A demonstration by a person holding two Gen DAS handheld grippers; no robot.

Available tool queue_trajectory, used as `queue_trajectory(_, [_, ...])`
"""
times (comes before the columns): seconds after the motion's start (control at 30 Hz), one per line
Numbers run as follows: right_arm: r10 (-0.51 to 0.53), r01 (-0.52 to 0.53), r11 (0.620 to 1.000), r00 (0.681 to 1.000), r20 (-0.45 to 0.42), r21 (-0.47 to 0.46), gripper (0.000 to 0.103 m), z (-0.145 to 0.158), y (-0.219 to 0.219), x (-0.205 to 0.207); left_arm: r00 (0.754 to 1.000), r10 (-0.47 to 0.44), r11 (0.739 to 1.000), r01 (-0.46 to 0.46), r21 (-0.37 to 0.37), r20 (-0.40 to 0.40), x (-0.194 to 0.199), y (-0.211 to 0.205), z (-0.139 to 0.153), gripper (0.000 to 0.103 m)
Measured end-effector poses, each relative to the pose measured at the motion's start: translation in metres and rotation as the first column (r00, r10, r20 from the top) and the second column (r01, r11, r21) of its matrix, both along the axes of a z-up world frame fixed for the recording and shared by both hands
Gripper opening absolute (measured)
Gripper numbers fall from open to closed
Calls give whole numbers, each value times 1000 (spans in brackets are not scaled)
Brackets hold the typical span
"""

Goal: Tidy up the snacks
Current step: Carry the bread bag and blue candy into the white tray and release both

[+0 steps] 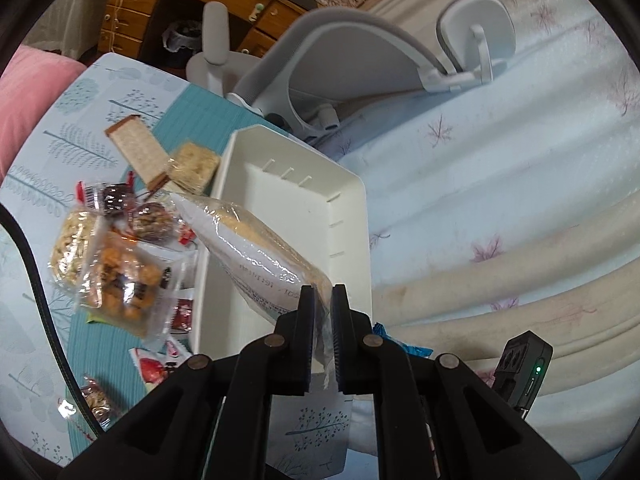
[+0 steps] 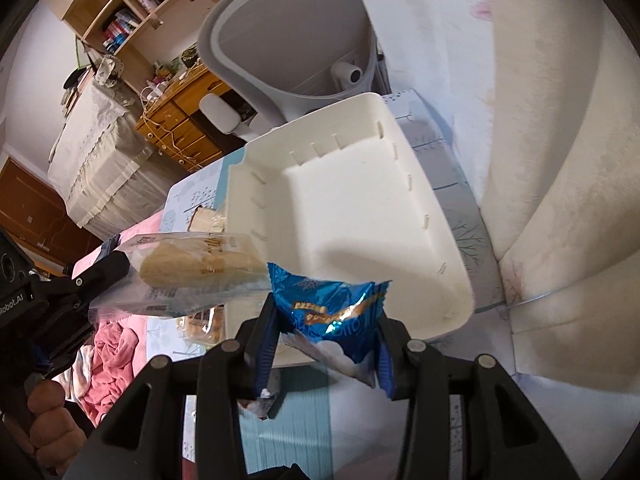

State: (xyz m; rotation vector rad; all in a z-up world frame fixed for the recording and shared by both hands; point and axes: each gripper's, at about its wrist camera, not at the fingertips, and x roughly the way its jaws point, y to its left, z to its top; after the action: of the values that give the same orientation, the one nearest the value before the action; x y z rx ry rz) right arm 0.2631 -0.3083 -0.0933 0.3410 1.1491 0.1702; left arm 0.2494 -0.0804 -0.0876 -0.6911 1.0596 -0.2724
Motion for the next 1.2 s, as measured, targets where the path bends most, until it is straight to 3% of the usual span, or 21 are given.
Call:
queue_trajectory(0.17, [-40,41,999,999,-36,35,57,-12,-18,1,998,-11,998,15,66,-56,6,-17,-9,15])
queue_trajectory(0.5, [-51,55,996,996,-72,63,72,-21,-22,-4,995,31,983,-14,183,-90,-7,-10,-10,53])
queue_trajectory(0.73, [-25,33,997,994,-107,71,73,-28,-7,-11,991,76,971,-47,233,-115,-33,17,-21,57])
queue_trajectory(0.9, [-3,14,997,991,-136,76,73,-36,8,-19,987,101,961,-65,269,-122,-55,38,-29,67])
queue_trajectory(1.2, [30,-8,993,983,-179,120,81,-51,40,-39,976,109,932,-34,361,-188,-92,72,-54,71])
